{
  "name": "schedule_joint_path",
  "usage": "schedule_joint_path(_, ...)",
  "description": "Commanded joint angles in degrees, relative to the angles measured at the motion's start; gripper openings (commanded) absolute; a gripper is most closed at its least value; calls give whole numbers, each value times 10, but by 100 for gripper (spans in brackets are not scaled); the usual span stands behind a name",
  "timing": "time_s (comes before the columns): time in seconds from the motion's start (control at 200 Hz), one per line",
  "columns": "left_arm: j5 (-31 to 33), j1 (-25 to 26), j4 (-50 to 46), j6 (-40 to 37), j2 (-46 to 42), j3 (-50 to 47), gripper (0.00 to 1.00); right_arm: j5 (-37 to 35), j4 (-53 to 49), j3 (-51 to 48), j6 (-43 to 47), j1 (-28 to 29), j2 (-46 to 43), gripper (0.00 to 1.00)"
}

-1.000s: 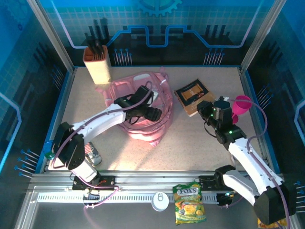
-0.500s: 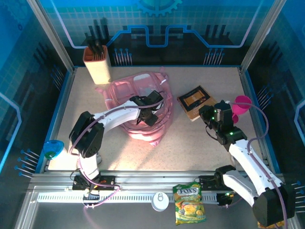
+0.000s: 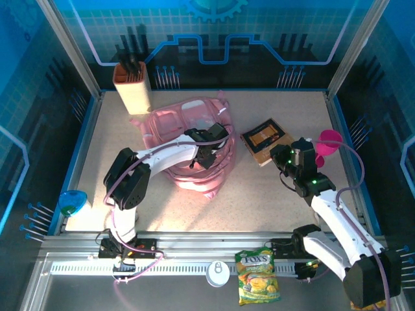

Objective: Pack the student bag

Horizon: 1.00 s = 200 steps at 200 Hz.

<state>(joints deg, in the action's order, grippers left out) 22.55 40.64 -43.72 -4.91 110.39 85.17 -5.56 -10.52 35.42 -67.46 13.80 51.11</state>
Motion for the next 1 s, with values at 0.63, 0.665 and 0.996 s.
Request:
schedule_joint_path(0.63, -26, -48, 159, 45, -169, -2, 4, 19, -17, -2, 23, -22, -76, 13)
schedule_joint_path(0.665, -35, -51, 166, 49, -171, 0, 4, 32, -11, -3, 22, -18, -74, 13)
schedule_joint_path(0.996, -85, -54, 186, 68, -161, 37, 1, 58, 88, -7, -4, 89, -3, 13)
